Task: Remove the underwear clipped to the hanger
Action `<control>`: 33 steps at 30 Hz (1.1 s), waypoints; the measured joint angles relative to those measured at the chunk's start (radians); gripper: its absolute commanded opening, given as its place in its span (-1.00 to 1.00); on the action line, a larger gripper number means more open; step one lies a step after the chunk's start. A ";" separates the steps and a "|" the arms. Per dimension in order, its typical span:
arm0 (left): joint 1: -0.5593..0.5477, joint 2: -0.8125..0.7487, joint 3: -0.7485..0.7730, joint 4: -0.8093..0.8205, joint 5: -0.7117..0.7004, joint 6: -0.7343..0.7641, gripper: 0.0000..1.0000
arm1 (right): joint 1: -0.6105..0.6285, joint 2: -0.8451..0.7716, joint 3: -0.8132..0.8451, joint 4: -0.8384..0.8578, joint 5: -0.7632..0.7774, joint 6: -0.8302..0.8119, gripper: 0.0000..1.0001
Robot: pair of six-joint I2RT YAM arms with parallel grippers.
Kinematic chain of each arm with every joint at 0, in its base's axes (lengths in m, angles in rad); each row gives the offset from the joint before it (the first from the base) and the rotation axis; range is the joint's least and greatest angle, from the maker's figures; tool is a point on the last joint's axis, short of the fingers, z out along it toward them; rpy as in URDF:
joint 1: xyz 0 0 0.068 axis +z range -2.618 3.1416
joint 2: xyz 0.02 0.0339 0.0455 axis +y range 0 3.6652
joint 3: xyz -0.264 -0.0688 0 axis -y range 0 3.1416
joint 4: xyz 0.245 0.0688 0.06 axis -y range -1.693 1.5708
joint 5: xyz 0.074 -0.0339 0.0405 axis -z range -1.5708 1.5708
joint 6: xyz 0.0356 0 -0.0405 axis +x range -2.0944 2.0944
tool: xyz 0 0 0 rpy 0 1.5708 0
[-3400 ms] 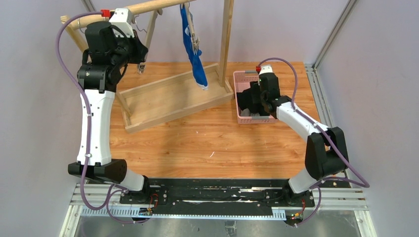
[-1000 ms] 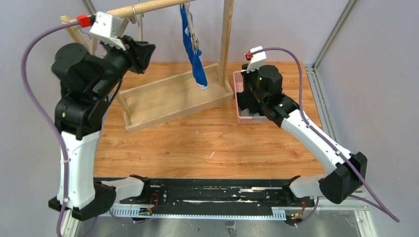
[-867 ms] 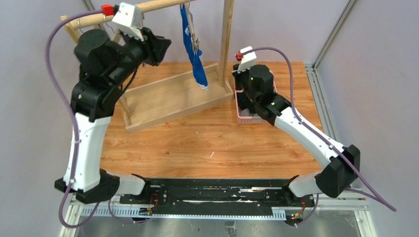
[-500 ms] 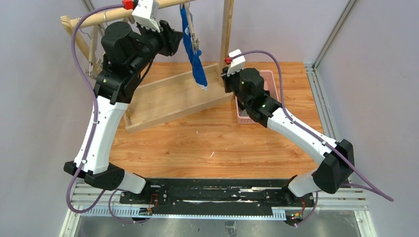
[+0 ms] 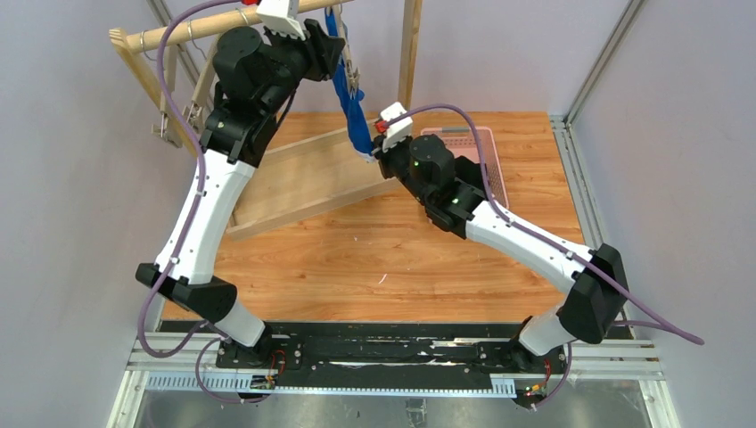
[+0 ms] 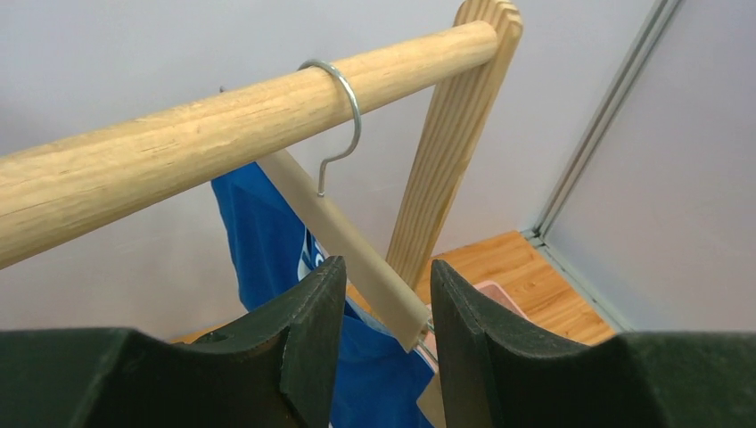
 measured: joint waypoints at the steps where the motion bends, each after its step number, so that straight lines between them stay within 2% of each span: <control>1: 0.000 0.016 0.009 -0.001 -0.006 0.000 -0.02 | 0.011 0.007 0.003 0.002 0.000 -0.007 -0.99; 8: -0.001 0.089 0.040 -0.021 -0.055 0.001 0.04 | 0.073 0.062 0.031 0.010 0.006 -0.067 -0.99; 17: -0.002 0.095 0.042 -0.029 -0.124 0.019 0.15 | 0.087 0.066 0.031 0.017 0.020 -0.119 -0.99; 33: -0.002 0.137 0.094 -0.045 -0.121 0.047 0.16 | 0.087 0.066 0.031 0.026 0.028 -0.137 -0.99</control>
